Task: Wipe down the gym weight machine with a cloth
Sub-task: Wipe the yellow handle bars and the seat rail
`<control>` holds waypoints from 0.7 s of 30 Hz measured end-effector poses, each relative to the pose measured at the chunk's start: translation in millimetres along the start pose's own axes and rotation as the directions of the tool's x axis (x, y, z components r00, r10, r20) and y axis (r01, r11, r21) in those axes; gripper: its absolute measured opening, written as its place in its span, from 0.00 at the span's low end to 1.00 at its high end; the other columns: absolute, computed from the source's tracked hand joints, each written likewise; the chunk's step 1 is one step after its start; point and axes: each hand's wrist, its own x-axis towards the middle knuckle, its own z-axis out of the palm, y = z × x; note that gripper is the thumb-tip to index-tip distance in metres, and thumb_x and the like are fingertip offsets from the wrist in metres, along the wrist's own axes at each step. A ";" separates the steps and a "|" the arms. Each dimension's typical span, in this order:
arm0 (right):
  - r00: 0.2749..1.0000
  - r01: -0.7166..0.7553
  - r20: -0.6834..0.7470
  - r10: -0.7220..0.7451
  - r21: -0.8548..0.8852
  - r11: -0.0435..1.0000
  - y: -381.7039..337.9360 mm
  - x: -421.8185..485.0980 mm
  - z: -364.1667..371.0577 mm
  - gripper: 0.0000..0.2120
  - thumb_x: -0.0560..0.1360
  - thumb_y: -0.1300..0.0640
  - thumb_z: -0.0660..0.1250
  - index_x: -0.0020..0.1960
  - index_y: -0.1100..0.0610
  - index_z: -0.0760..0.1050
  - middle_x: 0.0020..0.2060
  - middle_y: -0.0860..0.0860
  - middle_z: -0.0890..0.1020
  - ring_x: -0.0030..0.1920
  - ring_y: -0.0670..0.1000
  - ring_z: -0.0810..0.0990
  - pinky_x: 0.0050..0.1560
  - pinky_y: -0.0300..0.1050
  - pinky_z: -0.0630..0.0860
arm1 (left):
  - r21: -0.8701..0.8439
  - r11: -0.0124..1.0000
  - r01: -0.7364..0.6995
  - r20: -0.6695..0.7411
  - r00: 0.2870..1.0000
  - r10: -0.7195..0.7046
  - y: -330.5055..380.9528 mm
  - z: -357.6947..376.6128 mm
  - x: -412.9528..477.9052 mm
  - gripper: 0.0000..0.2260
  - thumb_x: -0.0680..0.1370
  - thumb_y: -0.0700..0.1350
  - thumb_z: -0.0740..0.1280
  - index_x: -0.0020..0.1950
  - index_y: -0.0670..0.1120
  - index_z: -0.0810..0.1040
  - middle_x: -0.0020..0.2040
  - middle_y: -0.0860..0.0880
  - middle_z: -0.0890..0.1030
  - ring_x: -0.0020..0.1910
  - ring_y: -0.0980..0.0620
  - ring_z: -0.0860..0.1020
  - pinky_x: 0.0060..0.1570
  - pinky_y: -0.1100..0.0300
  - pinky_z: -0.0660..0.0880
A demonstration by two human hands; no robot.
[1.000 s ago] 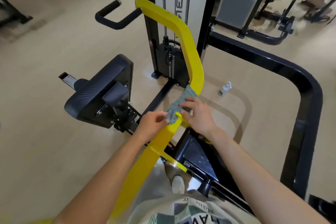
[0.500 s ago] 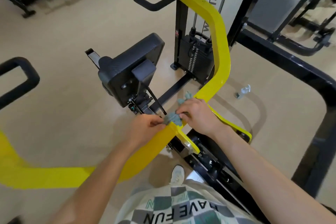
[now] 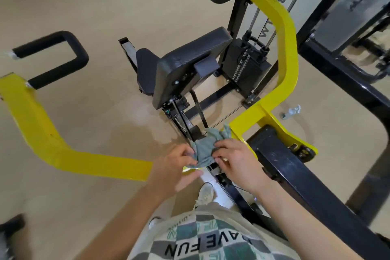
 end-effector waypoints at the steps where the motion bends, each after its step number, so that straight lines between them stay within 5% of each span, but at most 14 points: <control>1: 0.999 -0.036 0.000 0.036 -0.012 0.999 -6.6 -5.8 3.7 0.04 0.72 0.58 0.74 0.46 0.52 0.83 0.55 0.49 0.82 0.53 0.55 0.79 0.51 0.55 0.77 | 0.021 1.000 0.000 -0.004 1.000 0.000 0.0 -1.7 -3.3 0.16 0.73 0.63 0.68 0.44 0.52 0.84 0.51 0.58 0.77 0.46 0.56 0.78 0.35 0.62 0.74; 5: 0.990 -0.129 -0.064 0.126 -0.040 0.991 -30.7 -19.4 19.2 0.11 0.69 0.57 0.78 0.49 0.53 0.80 0.60 0.50 0.79 0.54 0.56 0.75 0.53 0.54 0.77 | 0.077 0.997 -0.007 -0.041 0.999 0.010 -10.6 -3.2 -11.2 0.12 0.68 0.55 0.79 0.42 0.50 0.82 0.49 0.56 0.79 0.45 0.54 0.78 0.39 0.63 0.72; 9: 0.979 -0.191 -0.074 0.188 -0.042 0.981 -56.6 -16.6 30.4 0.25 0.70 0.54 0.78 0.66 0.52 0.75 0.63 0.49 0.76 0.55 0.54 0.70 0.55 0.46 0.72 | 0.089 0.995 -0.039 -0.109 0.993 0.049 -16.7 -7.2 -21.8 0.14 0.66 0.50 0.82 0.42 0.50 0.80 0.47 0.56 0.81 0.45 0.53 0.76 0.42 0.57 0.74; 13: 0.964 -0.231 -0.075 0.256 0.239 0.943 -74.2 -14.8 39.6 0.15 0.71 0.64 0.74 0.57 0.55 0.81 0.49 0.49 0.78 0.44 0.47 0.74 0.45 0.41 0.73 | -0.027 0.997 0.066 -0.164 0.984 -0.069 -9.0 -14.8 -35.8 0.09 0.72 0.50 0.78 0.45 0.53 0.80 0.41 0.57 0.79 0.42 0.55 0.75 0.39 0.62 0.70; 17: 0.836 -0.501 0.063 0.545 0.490 0.713 -86.9 -30.1 36.6 0.16 0.73 0.61 0.75 0.59 0.52 0.80 0.43 0.47 0.81 0.38 0.47 0.79 0.43 0.46 0.79 | -0.375 0.915 0.148 -0.169 0.960 -0.224 -4.8 -18.5 -47.3 0.05 0.75 0.50 0.74 0.46 0.52 0.79 0.37 0.54 0.81 0.37 0.52 0.80 0.37 0.51 0.78; 20: 0.844 -0.516 0.157 0.512 0.496 0.699 -98.5 -45.3 36.7 0.05 0.77 0.58 0.70 0.52 0.55 0.82 0.38 0.54 0.84 0.37 0.52 0.82 0.41 0.51 0.80 | -0.481 0.873 0.076 -0.198 0.961 -0.193 -1.5 -21.6 -53.0 0.04 0.76 0.47 0.73 0.48 0.51 0.80 0.40 0.52 0.82 0.39 0.50 0.81 0.38 0.47 0.79; 21: 0.822 -0.539 0.202 0.533 0.579 0.612 -105.4 -48.7 36.0 0.05 0.79 0.59 0.68 0.51 0.58 0.82 0.39 0.59 0.84 0.37 0.54 0.82 0.42 0.54 0.80 | -0.483 0.874 0.063 -0.212 0.959 -0.186 0.0 -23.6 -54.2 0.05 0.76 0.44 0.74 0.49 0.50 0.80 0.42 0.53 0.82 0.40 0.52 0.80 0.39 0.50 0.79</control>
